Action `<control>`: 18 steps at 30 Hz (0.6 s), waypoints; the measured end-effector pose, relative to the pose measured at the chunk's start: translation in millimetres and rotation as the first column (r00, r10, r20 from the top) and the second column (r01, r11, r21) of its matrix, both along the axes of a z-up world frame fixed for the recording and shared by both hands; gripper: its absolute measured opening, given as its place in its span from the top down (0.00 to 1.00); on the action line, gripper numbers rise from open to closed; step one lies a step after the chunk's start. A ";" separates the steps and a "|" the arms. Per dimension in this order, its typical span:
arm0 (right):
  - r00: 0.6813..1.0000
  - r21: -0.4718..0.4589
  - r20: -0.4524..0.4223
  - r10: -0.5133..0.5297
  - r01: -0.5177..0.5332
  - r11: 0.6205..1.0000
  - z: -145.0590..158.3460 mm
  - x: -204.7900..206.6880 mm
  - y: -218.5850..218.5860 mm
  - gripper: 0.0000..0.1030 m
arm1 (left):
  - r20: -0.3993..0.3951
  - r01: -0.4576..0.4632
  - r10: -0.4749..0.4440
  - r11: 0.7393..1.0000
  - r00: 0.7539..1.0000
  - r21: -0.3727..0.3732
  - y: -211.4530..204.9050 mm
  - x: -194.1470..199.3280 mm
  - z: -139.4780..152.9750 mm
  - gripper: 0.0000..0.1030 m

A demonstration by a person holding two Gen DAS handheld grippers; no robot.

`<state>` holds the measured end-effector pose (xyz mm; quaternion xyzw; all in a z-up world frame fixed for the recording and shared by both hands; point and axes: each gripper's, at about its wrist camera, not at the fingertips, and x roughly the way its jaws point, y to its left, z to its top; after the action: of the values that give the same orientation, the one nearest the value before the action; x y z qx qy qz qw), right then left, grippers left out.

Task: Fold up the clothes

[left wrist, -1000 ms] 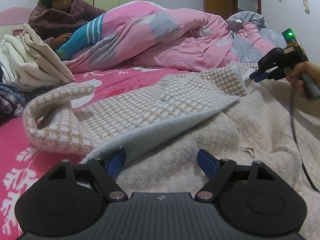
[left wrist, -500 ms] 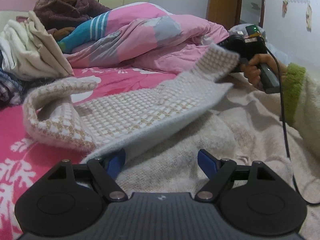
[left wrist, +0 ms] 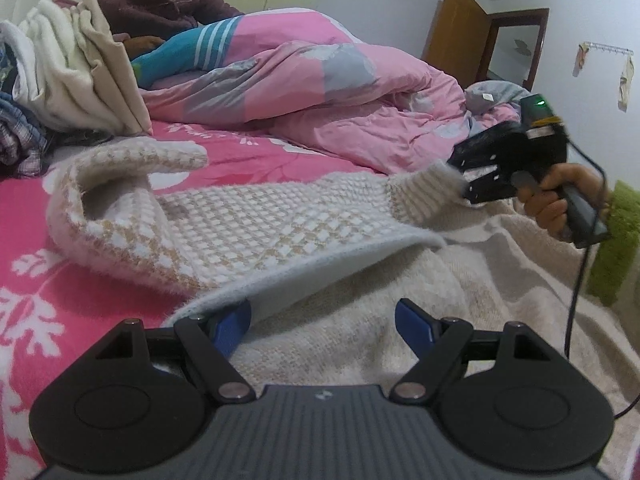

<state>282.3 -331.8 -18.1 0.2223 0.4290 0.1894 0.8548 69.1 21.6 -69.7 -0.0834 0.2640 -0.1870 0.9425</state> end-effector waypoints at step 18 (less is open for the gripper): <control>0.985 -0.057 0.162 -0.067 0.077 0.995 -60.4 136.2 77.3 0.93 | -0.013 -0.035 0.034 0.994 0.999 -0.107 15.2 2.5 -4.0 0.23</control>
<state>418.5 -254.5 -78.5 0.1948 0.3566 0.1620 0.8993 71.6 36.8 -73.7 -0.1396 0.2573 -0.1843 0.9383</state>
